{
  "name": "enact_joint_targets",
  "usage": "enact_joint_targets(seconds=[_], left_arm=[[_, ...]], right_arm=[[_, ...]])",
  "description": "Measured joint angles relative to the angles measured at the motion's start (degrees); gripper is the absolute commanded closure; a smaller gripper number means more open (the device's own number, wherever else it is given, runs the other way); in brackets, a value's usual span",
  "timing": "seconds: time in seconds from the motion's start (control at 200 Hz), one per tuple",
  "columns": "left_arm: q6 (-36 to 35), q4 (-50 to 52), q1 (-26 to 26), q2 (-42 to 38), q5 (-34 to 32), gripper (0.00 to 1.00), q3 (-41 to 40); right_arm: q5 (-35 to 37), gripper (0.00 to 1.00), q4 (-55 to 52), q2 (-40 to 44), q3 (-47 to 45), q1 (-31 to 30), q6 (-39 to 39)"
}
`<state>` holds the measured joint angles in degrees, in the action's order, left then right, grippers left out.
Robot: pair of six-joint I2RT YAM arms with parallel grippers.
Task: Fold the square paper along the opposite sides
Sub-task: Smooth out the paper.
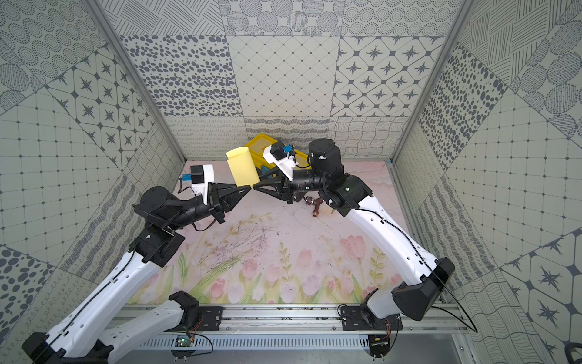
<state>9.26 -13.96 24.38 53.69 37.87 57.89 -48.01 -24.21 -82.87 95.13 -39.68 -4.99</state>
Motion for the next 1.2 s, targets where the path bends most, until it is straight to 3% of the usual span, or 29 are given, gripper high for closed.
enact_joint_targets(seconds=[0.84,0.996,1.096,1.201], left_arm=[[0.17,-0.37,0.00,0.66,-0.15,1.00,-0.09],[0.07,-0.52,0.02,0.61,-0.11,0.67,-0.31],[0.28,-0.44,0.11,0.50,-0.02,0.59,-0.35],[0.15,-0.44,0.22,0.26,0.17,0.57,-0.35]], right_arm=[[-0.81,1.00,-0.02,0.00,0.00,0.00,-0.81],[-0.74,1.00,-0.04,0.00,0.00,-0.11,-0.94],[-0.72,1.00,-0.04,0.00,0.00,-0.22,-1.05],[-0.74,1.00,-0.04,0.00,0.00,-0.24,-1.11]])
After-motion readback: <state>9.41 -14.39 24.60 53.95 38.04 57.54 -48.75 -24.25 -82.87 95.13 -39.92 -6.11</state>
